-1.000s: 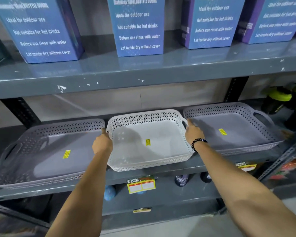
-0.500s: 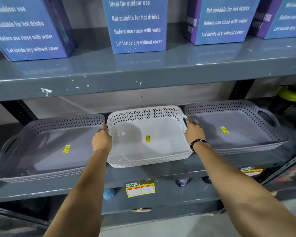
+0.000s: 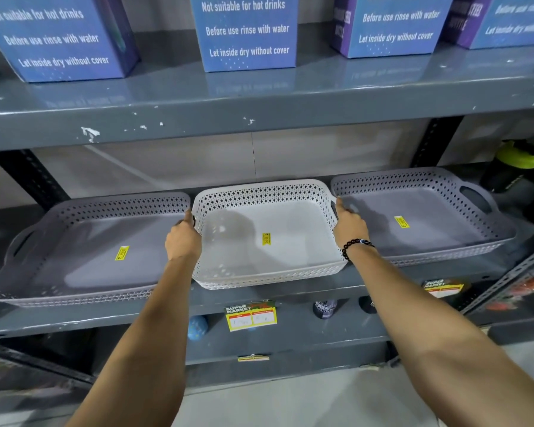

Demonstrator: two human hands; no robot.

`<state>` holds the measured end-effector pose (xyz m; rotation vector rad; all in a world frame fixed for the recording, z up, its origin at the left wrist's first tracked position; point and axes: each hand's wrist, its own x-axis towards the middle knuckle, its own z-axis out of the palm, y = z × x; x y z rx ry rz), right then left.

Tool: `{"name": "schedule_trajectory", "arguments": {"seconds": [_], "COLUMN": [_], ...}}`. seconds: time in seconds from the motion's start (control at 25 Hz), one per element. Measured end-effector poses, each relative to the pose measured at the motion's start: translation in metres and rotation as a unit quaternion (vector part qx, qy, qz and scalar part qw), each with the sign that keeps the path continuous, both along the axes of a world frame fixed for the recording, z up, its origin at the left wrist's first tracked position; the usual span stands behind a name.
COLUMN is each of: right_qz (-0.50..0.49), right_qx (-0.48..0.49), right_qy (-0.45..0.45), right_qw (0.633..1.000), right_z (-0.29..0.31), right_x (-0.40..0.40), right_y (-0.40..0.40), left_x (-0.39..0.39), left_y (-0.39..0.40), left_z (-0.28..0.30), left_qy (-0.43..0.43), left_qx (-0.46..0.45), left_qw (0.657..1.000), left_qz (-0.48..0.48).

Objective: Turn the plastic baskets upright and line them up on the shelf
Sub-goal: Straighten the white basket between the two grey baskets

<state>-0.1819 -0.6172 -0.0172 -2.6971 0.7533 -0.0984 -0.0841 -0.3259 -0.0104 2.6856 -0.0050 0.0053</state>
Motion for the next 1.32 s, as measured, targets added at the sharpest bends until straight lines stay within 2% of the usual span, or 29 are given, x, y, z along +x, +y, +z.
{"name": "schedule_trajectory", "arguments": {"seconds": [1.32], "right_qz": [-0.019], "right_qx": [0.012], "right_qy": [0.003], "right_qw": [1.000], "right_z": [0.0006], "right_x": [-0.0072], "right_y": [0.0041], "left_x": [-0.0089], "left_y": [0.0020], "left_z": [-0.0036], "left_qy": [-0.003], "left_qx": [-0.003], "left_qw": [1.000], "left_qz": [0.017]}}
